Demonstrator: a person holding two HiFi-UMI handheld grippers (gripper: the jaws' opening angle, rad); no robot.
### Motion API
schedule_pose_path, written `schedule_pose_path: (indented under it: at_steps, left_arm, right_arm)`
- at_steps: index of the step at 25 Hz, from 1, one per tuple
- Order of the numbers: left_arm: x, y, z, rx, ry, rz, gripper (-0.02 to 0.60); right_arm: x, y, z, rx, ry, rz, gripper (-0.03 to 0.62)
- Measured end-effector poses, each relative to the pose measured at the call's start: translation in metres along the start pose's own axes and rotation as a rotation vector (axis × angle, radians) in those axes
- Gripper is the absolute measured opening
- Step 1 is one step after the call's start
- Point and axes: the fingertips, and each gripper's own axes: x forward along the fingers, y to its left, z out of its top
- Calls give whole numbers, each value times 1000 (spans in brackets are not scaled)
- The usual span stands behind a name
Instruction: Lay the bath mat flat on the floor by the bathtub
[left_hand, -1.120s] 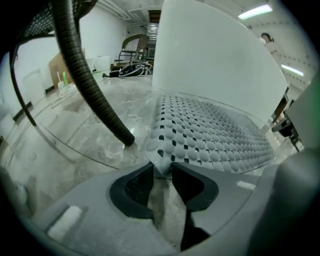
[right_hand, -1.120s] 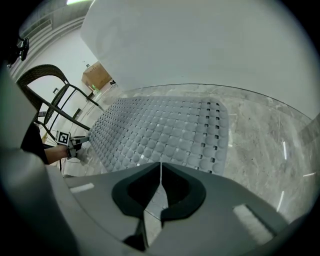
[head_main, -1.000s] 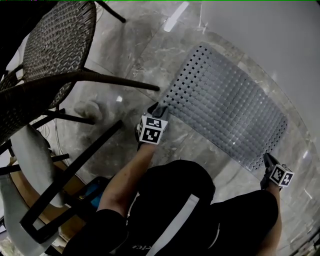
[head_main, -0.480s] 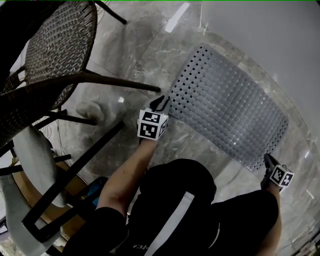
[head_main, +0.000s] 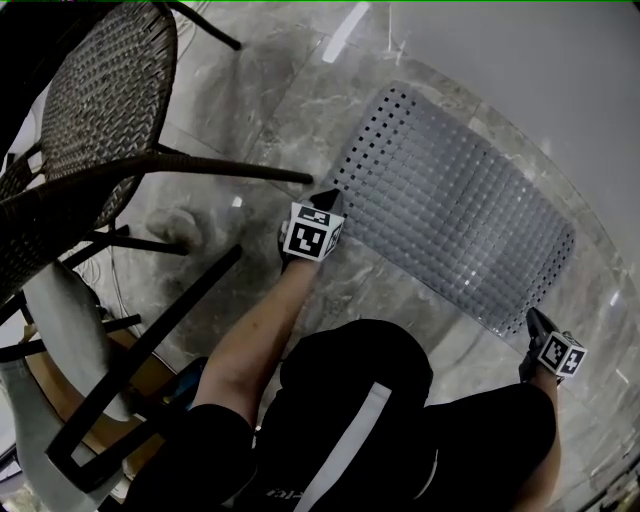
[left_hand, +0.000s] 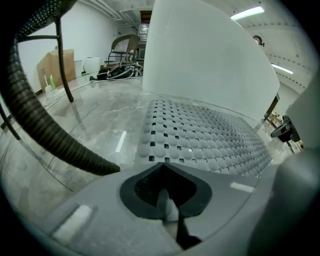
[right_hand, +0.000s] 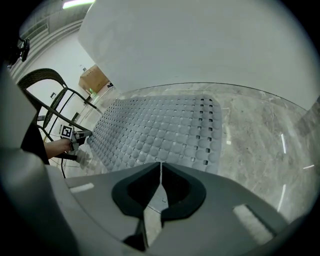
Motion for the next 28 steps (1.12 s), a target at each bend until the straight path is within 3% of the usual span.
schedule_pose_path:
  at_steps: [4,11,18,23,28]
  left_arm:
    - [10,4,-6,64,51,13,8]
    - [11,2,-7,9,35,-11,8]
    - [5,1,-7,24,84,-2,8]
    - [-56,-11,30,-13,53,2,8]
    - [-167,-66,94,-6,-10,-111,6]
  right_arm:
    - [-1,-2,-7,9,3,1,11]
    - [6,1,-8,7,-1,19,11]
    - [2,1,6,26,-41,34,17]
    - [-45,14,57,119,-186,47,15]
    - [-111,97,80,19,-152,92,9]
